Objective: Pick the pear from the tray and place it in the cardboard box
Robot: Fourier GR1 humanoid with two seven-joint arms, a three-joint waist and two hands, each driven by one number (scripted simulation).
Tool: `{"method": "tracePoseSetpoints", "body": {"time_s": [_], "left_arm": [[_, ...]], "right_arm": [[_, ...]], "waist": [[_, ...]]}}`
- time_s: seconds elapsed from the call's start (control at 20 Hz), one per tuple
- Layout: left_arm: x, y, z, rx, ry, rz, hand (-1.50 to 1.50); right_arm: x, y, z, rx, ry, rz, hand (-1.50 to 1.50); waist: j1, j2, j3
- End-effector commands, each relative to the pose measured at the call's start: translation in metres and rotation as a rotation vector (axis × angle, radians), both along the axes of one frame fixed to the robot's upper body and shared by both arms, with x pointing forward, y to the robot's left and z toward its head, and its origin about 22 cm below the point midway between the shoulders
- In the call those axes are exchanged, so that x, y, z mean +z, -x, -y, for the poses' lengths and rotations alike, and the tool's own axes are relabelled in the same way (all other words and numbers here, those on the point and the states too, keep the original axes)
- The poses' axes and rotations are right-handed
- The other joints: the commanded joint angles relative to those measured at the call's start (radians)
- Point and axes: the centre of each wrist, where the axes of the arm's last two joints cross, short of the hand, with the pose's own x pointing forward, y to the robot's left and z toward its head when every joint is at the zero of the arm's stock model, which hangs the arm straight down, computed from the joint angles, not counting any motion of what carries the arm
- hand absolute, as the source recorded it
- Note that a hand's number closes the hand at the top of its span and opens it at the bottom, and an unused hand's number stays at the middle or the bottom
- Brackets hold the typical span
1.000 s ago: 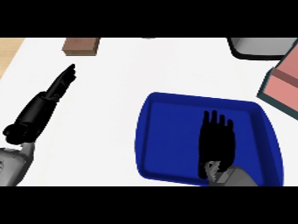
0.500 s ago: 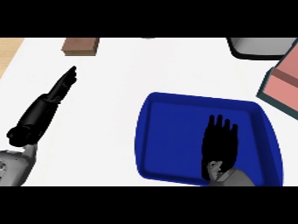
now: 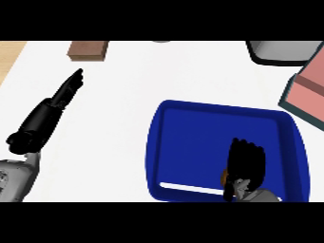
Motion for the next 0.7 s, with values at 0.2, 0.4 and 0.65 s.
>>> {"method": "tracePoseSetpoints", "body": {"time_s": [0.2, 0.4, 0.65], "left_arm": [[-0.004, -0.011, -0.002, -0.001, -0.014, -0.012, 0.00], [0.000, -0.001, -0.011, 0.003, -0.005, -0.010, 0.00], [0.007, -0.003, 0.009, -0.033, 0.009, 0.012, 0.00]], "right_arm": [[-0.006, 0.003, 0.014, 0.135, 0.091, 0.081, 1.50], [-0.015, -0.011, 0.001, 0.164, 0.137, 0.112, 1.50], [0.019, -0.012, -0.005, 0.738, -0.299, 0.165, 1.50]], "waist": [[-0.004, 0.006, 0.004], [0.001, 0.006, 0.004], [0.031, 0.014, 0.008]]}}
